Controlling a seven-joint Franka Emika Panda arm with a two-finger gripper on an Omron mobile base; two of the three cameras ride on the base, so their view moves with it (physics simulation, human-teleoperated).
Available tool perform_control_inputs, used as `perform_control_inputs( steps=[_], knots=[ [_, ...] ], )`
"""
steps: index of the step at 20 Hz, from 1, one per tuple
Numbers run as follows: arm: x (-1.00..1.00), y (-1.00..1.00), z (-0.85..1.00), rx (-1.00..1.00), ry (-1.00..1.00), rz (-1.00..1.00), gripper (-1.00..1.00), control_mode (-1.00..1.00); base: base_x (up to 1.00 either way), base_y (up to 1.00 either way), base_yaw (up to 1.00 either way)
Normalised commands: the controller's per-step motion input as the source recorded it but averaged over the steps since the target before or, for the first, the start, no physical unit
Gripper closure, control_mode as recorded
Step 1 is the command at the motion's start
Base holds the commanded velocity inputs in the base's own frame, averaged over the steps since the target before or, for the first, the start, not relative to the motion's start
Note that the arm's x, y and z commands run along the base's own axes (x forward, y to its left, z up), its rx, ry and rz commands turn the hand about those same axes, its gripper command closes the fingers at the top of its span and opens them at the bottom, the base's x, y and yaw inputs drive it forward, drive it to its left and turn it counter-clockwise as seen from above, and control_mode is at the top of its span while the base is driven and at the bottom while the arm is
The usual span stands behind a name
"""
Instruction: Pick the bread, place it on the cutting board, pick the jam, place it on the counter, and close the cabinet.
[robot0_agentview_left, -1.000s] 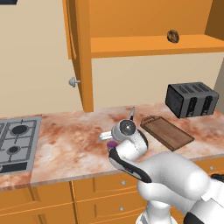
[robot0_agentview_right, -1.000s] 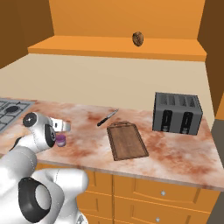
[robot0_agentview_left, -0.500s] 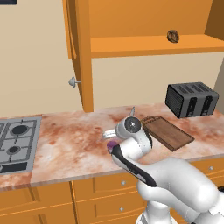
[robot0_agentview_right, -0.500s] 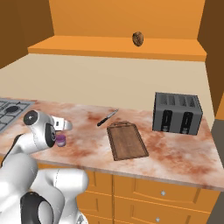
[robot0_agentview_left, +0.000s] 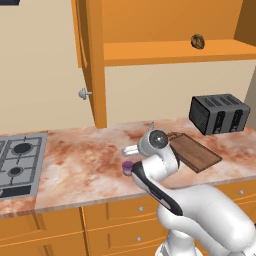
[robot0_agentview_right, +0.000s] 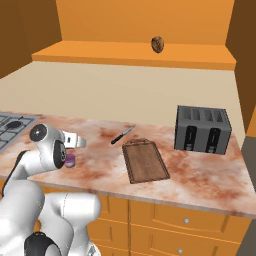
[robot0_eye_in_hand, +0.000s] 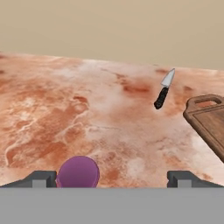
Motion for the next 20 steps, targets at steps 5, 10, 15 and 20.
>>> perform_control_inputs(
  steps=[5,10,15,20],
  knots=[
    [-0.05,-0.25,0.18,0.00,0.00,0.00,-1.00,-1.00,0.00,0.00,0.00],
    [-0.01,-0.27,0.21,0.00,0.00,0.00,-1.00,-1.00,0.00,0.00,0.00],
    [-0.02,-0.29,0.18,0.00,0.00,0.00,-1.00,-1.00,0.00,0.00,0.00],
    [-0.06,-0.30,0.17,0.00,-0.02,0.00,-1.00,-1.00,0.00,0.00,0.00]
  ],
)
